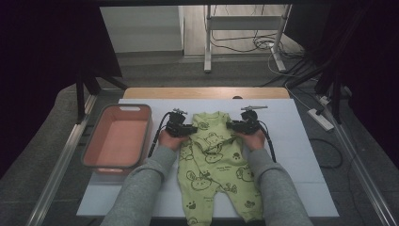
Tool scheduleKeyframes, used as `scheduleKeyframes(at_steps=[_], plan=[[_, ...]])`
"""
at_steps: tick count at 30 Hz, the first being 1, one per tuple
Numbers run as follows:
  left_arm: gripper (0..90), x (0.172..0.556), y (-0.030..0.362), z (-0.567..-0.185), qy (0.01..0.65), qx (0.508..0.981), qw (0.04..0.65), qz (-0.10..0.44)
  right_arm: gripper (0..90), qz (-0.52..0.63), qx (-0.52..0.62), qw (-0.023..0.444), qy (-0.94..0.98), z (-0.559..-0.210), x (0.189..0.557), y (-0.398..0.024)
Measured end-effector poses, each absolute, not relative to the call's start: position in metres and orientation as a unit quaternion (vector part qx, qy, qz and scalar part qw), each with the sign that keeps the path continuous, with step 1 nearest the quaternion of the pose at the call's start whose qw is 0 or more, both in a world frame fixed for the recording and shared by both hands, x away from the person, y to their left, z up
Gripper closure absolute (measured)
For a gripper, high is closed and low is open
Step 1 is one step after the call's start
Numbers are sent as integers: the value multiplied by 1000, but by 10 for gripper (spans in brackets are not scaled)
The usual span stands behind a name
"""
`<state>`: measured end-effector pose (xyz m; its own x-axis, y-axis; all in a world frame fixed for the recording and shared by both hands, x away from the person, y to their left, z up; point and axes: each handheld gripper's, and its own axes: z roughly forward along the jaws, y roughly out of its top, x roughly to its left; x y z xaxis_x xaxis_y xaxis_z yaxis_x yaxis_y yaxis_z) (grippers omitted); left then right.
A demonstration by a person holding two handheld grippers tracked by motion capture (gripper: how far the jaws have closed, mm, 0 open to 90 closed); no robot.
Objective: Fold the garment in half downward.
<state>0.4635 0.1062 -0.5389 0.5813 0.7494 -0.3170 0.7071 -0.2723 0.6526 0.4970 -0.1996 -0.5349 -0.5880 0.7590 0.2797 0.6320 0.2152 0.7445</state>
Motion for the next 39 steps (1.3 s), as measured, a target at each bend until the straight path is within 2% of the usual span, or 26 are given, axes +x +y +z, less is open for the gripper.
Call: scheduleKeyframes(at_steps=[1, 2, 3, 5, 18, 29, 39], plan=[[741, 462, 106, -538, 454, 798, 395, 29, 751, 442, 446, 71, 775, -535, 497, -201], [757, 462, 106, -538, 454, 798, 395, 29, 751, 442, 446, 71, 775, -535, 497, -201], [791, 461, 108, -536, 450, 798, 401, 33, 803, 449, 441, 67, 774, -533, 497, -201], [807, 459, 107, -534, 446, 800, 398, 43, 823, 454, 437, 72, 773, -530, 496, -201], [826, 446, 108, -514, 433, 795, 419, 69, 831, 463, 423, 97, 773, -510, 485, -201], [827, 429, 109, -489, 418, 781, 454, 95, 830, 484, 415, 135, 758, -471, 465, -200], [828, 432, 110, -486, 417, 782, 453, 99, 831, 484, 407, 144, 761, -468, 464, -198]])
